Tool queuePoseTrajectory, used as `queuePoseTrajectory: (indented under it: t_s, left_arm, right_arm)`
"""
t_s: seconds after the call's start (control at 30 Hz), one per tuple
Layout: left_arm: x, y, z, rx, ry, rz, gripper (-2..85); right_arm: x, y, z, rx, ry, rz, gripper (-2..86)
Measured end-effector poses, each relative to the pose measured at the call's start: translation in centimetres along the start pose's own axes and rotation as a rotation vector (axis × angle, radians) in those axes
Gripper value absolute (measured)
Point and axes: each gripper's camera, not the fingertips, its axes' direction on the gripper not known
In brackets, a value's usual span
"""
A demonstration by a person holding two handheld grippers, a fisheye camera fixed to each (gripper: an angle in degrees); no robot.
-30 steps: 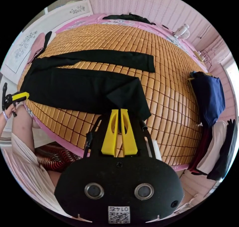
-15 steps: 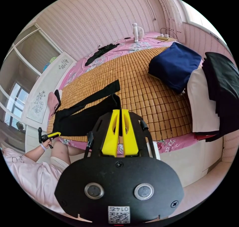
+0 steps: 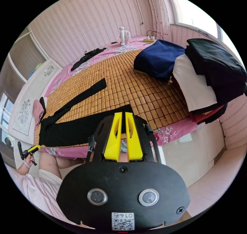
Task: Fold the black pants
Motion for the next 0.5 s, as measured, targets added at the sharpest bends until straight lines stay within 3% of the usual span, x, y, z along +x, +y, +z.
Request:
queuePoseTrajectory:
  t_s: [0.27, 0.5]
  left_arm:
    - [-1.9, 7.5, -4.8, 0.135, -0.075, -0.042, 4.8]
    - [-8.7, 14.4, -7.4, 0.223, -0.119, -0.251, 6.0]
  right_arm:
    - [-4.0, 5.2, -1.2, 0.018, 0.057, -0.159, 7.6]
    - [-7.6, 3.9, -2.4, 0.053, 0.043, -0.249, 8.1]
